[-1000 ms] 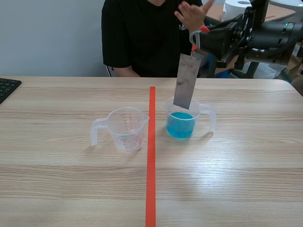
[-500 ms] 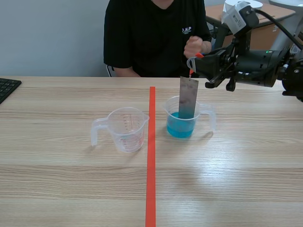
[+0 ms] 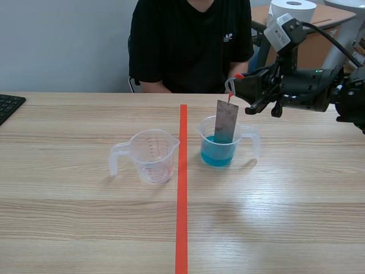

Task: Do the redox reaction experiment.
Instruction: 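Lower the plate into the blue solution, then hold the plate still in the solution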

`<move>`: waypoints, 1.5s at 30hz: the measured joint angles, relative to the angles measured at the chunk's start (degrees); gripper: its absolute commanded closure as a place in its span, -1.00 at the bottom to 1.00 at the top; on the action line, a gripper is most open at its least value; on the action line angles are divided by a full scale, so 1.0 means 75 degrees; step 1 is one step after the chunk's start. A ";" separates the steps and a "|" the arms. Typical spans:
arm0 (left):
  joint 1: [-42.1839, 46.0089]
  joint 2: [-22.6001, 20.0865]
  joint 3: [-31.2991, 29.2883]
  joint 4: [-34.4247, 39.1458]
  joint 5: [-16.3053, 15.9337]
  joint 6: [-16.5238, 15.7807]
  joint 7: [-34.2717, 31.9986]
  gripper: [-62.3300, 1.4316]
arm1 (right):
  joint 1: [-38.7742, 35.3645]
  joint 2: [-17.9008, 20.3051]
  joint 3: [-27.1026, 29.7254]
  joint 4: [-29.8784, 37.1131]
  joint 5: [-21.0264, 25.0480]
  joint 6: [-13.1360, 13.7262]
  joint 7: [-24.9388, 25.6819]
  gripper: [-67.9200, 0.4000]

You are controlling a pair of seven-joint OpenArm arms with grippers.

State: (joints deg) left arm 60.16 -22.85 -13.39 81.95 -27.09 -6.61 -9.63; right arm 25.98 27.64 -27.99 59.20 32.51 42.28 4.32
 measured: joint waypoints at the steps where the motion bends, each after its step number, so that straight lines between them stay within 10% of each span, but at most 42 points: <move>1: 0.0000 0.0000 0.0000 0.0000 0.0000 0.0000 0.0000 0.81 | 0.0000 0.0000 -0.0047 0.0000 0.0003 -0.0003 0.0029 0.95; 45: 0.0000 0.0000 0.0000 0.0000 0.0000 0.0000 -0.0003 0.81 | -0.0003 0.0000 -0.0152 0.0000 0.0198 0.0000 0.0035 0.95</move>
State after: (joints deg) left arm 60.16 -22.85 -13.39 81.95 -27.09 -6.61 -9.65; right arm 25.96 27.64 -29.12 59.20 34.00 42.28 4.58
